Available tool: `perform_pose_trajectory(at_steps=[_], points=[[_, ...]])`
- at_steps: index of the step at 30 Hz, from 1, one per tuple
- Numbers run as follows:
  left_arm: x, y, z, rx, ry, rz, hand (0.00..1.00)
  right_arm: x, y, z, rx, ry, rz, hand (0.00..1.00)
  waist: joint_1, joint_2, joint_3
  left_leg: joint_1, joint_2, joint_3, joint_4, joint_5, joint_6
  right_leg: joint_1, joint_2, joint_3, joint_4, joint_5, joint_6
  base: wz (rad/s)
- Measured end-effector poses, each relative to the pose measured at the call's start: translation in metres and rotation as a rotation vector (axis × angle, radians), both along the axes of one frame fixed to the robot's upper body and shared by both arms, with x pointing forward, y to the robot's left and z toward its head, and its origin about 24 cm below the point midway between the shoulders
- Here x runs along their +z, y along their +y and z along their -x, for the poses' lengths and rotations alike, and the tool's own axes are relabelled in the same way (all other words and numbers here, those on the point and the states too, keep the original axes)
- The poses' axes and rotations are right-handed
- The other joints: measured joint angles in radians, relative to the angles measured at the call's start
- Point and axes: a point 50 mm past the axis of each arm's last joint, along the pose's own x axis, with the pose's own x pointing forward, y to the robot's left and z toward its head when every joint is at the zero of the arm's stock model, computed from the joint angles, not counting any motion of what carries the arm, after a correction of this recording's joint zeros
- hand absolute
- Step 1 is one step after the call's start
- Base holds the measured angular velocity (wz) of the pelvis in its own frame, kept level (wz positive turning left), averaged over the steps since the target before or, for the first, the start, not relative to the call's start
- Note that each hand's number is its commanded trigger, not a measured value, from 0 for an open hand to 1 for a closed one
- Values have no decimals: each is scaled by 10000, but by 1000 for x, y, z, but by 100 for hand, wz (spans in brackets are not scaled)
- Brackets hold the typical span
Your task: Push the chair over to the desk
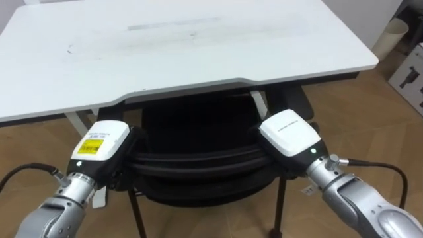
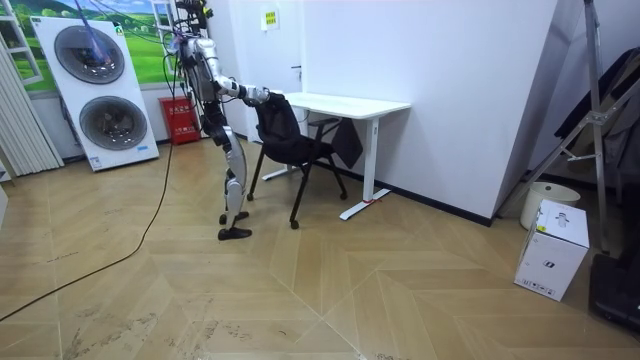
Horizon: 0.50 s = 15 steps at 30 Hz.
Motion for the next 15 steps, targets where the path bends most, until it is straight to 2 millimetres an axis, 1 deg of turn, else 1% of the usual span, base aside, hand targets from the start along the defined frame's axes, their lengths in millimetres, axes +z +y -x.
perform_pose_trajectory(at_steps=[1, 5, 6, 7, 8, 9, 12, 13, 14, 15], points=[[0, 0, 0, 9, -42, 16, 100, 0, 0, 0, -12, 21, 2, 100, -106, -69, -1, -7, -46, -110, -22, 28, -38, 36, -34, -107, 3, -37, -18, 23], [-1, -1, 0, 10, -128, 35, 100, -3, -1, 2, -26, 112, 22, 100, -325, -173, 11, 108, -117, -304, -110, 65, -78, 296, -76, -361, -141, -82, -40, 21], [0, -1, 0, -23, -135, -7, 100, -4, -2, 3, -15, 165, 17, 100, -441, -259, 10, 160, -180, -441, -195, 109, -89, 398, -108, -491, -207, -85, -35, 26], [-1, -1, 1, -56, -123, -4, 100, -6, -2, 6, -43, 234, -7, 1, -449, -353, -26, 257, -255, -527, -395, 209, -105, 479, -131, -532, -327, -82, -23, 25], [0, -1, 1, -75, -134, -13, 100, -6, -2, 6, -36, 230, -4, 0, -454, -404, -17, 325, -300, -550, -505, 264, -104, 516, -158, -555, -356, -81, -20, 15], [0, -1, 1, -96, -130, -30, 100, -6, -2, 6, 4, 232, 41, 0, -474, -456, -25, 413, -337, -569, -687, 349, -111, 589, -169, -581, -467, -57, -8, 7], [0, -1, 1, -131, -97, -77, 100, -7, -2, 7, 74, 281, 56, 0, -457, -517, -28, 612, -398, -621, -1096, 534, -153, 724, -152, -598, -730, 18, -18, 3], [-1, -1, 1, -153, -88, -123, 84, -6, -2, 7, 110, 302, 73, 0, -457, -575, -66, 695, -447, -669, -1309, 640, -171, 756, -159, -612, -832, 38, -18, 7], [-1, -2, 1, -170, -90, -153, 0, -6, -2, 7, 127, 332, 98, 0, -432, -611, -92, 732, -466, -678, -1426, 703, -186, 768, -161, -620, -883, 59, -23, 9], [-1, -2, 1, -195, -111, -167, 0, -6, -2, 7, 177, 385, 151, 0, -436, -657, -124, 753, -472, -708, -1549, 791, -198, 807, -158, -712, -1026, 117, -45, 13]])
